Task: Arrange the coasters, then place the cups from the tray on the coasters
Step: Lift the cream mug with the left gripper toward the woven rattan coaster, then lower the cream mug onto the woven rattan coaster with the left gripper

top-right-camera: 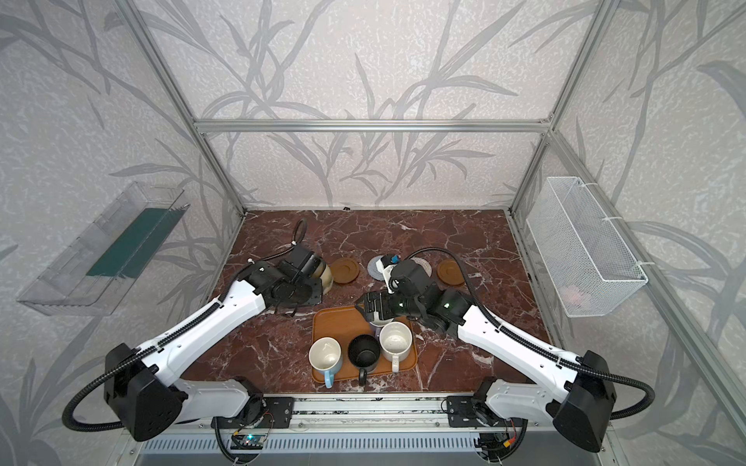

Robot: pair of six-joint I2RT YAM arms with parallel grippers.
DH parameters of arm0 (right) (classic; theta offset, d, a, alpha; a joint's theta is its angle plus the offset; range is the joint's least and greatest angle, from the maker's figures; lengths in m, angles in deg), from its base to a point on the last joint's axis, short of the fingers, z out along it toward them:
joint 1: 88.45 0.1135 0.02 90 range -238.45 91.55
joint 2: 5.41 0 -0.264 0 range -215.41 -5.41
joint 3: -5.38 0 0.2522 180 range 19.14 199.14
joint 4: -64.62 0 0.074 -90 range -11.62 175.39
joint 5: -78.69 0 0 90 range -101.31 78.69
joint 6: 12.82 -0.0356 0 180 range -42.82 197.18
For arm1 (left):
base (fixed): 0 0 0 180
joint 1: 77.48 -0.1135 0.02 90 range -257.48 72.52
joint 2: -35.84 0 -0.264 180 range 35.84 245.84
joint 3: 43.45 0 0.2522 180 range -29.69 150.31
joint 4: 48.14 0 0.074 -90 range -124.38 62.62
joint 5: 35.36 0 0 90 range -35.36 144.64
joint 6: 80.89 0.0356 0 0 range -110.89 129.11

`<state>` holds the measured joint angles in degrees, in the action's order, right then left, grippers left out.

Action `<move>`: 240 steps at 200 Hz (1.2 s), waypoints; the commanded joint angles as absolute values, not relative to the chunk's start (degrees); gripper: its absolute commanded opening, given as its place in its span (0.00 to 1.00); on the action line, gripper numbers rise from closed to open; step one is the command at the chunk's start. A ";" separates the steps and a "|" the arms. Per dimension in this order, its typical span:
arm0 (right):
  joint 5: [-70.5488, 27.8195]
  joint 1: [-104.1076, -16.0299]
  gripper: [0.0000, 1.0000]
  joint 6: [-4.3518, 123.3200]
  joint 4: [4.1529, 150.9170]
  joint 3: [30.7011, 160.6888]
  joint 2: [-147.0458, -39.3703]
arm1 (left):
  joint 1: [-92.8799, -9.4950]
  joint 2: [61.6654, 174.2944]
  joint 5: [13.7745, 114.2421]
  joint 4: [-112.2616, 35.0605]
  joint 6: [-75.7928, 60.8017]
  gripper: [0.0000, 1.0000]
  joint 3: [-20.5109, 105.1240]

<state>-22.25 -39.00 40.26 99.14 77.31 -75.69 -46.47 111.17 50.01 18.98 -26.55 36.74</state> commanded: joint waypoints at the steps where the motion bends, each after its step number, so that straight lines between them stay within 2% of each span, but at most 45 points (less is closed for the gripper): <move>1: -19.96 -38.02 0.99 37.20 95.50 81.13 -78.67 | -49.48 110.65 49.12 17.36 -20.51 0.00 39.89; 50: -20.10 -36.96 0.99 36.23 93.19 86.93 -86.60 | -56.29 115.55 52.90 13.80 -14.88 0.00 41.34; 108: -21.26 -36.86 0.99 36.38 90.67 89.62 -93.20 | -61.41 123.58 51.92 7.16 -12.77 0.00 42.58; 179: -24.33 -36.97 0.99 36.06 86.99 88.73 -95.77 | -62.27 127.33 47.81 -0.19 -6.77 0.00 41.10; 240: -26.58 -37.56 0.99 36.11 86.12 88.40 -96.63 | -63.47 129.18 50.03 -3.98 -7.19 0.00 38.58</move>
